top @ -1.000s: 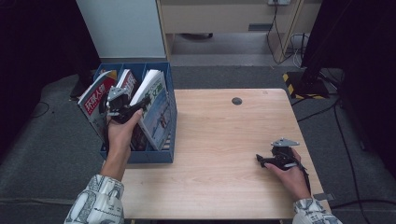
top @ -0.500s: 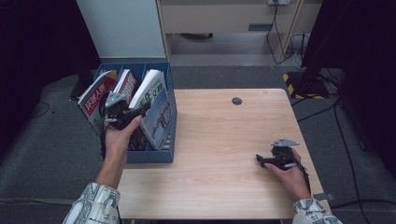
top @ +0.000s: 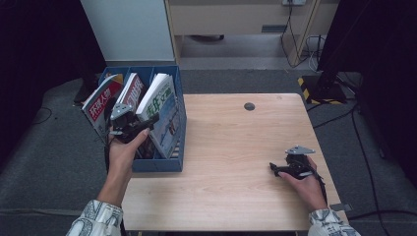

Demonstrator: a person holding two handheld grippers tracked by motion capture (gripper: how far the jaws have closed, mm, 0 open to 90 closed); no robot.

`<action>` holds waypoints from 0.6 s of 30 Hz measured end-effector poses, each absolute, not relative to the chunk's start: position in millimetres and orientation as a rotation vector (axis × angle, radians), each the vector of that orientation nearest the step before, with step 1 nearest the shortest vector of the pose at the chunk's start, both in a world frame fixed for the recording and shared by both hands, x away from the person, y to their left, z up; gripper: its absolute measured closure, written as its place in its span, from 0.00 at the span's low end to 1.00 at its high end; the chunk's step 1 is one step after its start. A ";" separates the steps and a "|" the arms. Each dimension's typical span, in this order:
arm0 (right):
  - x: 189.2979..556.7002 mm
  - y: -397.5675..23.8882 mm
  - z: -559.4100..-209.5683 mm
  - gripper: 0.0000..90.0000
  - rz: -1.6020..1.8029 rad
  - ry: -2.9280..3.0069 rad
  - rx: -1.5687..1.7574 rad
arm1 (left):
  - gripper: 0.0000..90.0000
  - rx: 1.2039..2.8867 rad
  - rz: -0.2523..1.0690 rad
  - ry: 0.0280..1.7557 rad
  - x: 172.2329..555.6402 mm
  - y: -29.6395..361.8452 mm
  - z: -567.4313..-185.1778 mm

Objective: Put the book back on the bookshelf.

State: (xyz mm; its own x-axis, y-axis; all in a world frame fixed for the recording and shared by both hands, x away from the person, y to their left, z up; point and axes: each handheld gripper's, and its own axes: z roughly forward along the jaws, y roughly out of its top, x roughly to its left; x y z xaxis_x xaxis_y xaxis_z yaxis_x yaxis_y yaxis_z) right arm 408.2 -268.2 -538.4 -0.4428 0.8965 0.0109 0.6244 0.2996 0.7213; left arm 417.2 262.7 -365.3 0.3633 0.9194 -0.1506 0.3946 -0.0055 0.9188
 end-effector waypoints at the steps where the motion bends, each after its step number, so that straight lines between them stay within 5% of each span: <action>1: 408.1 -268.2 -538.4 0.12 0.937 2.178 1.361 | 0.47 1.594 0.639 1.210 416.6 263.5 -366.3; 18: 408.1 -268.2 -538.4 0.12 0.937 2.179 1.360 | 0.46 1.637 0.641 1.211 406.8 268.4 -381.0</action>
